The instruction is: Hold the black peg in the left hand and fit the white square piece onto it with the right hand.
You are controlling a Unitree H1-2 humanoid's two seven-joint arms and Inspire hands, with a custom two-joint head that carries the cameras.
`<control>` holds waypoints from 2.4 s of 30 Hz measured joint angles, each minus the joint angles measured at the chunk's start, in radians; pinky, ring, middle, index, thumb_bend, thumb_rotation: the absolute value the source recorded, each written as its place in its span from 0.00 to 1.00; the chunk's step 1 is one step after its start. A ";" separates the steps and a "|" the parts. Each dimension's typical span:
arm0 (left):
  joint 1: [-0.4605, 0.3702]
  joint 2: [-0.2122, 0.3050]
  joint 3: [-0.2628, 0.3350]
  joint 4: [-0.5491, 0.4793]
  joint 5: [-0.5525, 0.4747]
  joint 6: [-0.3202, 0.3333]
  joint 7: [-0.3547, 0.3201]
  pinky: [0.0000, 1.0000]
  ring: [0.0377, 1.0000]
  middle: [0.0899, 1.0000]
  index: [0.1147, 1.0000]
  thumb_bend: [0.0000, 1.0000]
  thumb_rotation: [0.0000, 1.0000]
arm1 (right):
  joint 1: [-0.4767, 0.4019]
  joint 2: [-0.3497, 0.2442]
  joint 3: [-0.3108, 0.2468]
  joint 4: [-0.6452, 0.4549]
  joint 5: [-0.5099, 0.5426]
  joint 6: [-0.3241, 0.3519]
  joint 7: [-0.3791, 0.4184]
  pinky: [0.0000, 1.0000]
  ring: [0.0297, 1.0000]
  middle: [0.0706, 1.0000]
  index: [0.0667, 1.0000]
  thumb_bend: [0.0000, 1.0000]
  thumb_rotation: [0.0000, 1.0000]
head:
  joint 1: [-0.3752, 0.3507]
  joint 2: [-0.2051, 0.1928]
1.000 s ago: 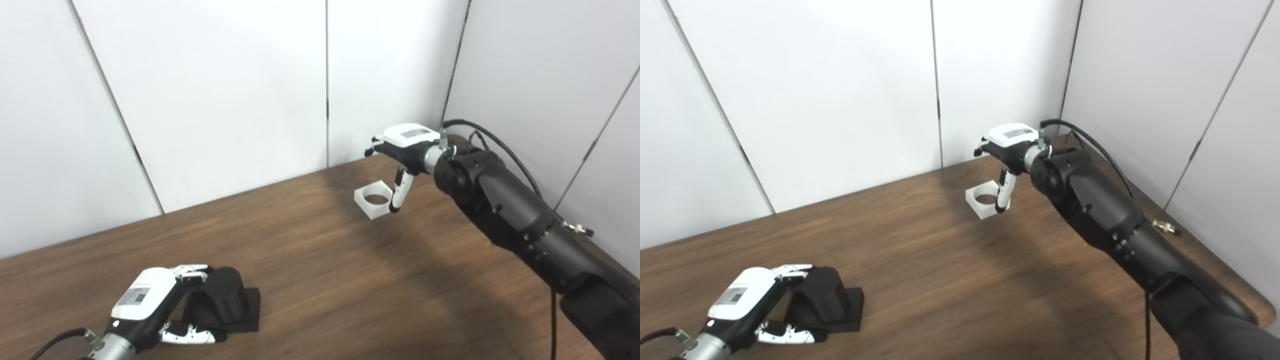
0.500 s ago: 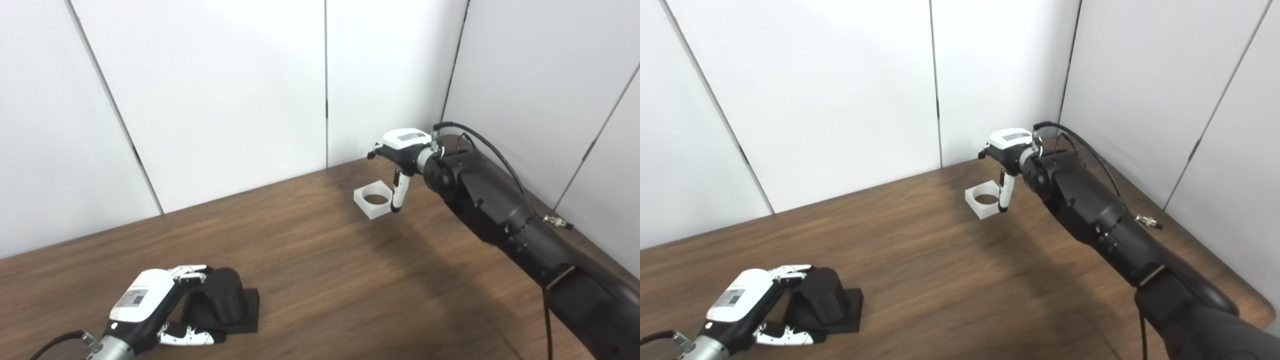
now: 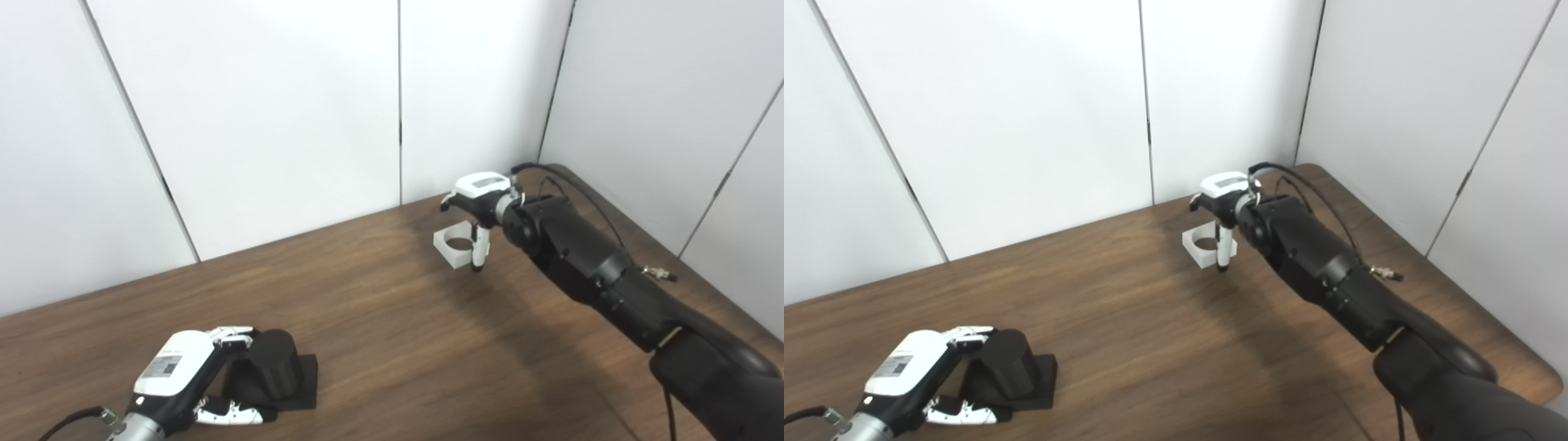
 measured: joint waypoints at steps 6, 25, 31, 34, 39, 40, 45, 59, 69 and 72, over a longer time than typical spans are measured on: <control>0.007 0.003 -0.002 -0.017 0.000 0.015 -0.007 0.73 0.82 0.79 0.42 0.52 0.06 | -0.007 0.006 0.016 0.039 -0.001 -0.011 -0.009 0.86 0.93 0.95 0.85 0.92 0.10 | 0.006 0.005; 0.018 0.012 -0.004 -0.052 0.001 0.034 -0.026 0.71 0.81 0.80 0.42 0.52 0.06 | -0.066 0.016 0.102 0.125 -0.057 -0.011 -0.030 0.83 0.89 0.89 0.76 0.94 0.18 | 0.014 0.018; 0.021 0.012 -0.004 -0.056 0.001 0.034 -0.027 0.71 0.81 0.79 0.42 0.52 0.06 | -0.081 0.014 0.114 0.149 -0.078 0.003 -0.012 0.83 0.89 0.89 0.71 0.92 0.19 | 0.017 0.026; 0.022 0.012 -0.004 -0.058 0.000 0.034 -0.027 0.71 0.81 0.79 0.42 0.52 0.06 | -0.092 0.014 0.118 0.168 -0.086 0.010 0.005 0.83 0.89 0.89 0.71 0.91 0.21 | 0.017 0.029; 0.025 0.015 -0.003 -0.066 0.000 0.034 -0.031 0.72 0.81 0.80 0.42 0.52 0.06 | -0.093 0.009 0.127 0.153 -0.105 0.029 0.039 0.84 0.89 0.90 0.72 0.90 0.24 | 0.014 0.035; 0.026 0.015 -0.003 -0.067 -0.001 0.034 -0.033 0.72 0.81 0.80 0.43 0.52 0.06 | -0.093 0.006 0.128 0.151 -0.106 0.029 0.045 0.83 0.89 0.90 0.72 0.90 0.24 | 0.014 0.035; 0.026 0.016 -0.002 -0.069 -0.002 0.033 -0.036 0.72 0.81 0.79 0.42 0.52 0.06 | -0.093 0.004 0.131 0.151 -0.127 0.034 0.057 0.79 0.85 0.82 0.66 0.87 0.24 | 0.014 0.037; 0.031 0.021 0.002 -0.074 -0.006 0.033 -0.040 0.72 0.82 0.79 0.42 0.52 0.06 | -0.056 -0.031 0.087 0.135 -0.095 0.008 0.036 0.90 0.86 0.78 0.45 0.52 0.15 | 0.029 0.055; 0.030 0.021 0.003 -0.076 -0.008 0.033 -0.046 0.71 0.82 0.80 0.43 0.52 0.06 | -0.011 -0.028 0.038 0.138 -0.041 -0.070 -0.147 0.97 0.81 0.72 0.44 0.52 0.14 | 0.049 0.063; 0.031 0.022 0.003 -0.076 -0.008 0.033 -0.046 0.72 0.82 0.80 0.43 0.52 0.06 | 0.007 -0.028 0.020 0.137 -0.016 -0.101 -0.211 0.98 0.82 0.72 0.44 0.52 0.14 | 0.063 0.066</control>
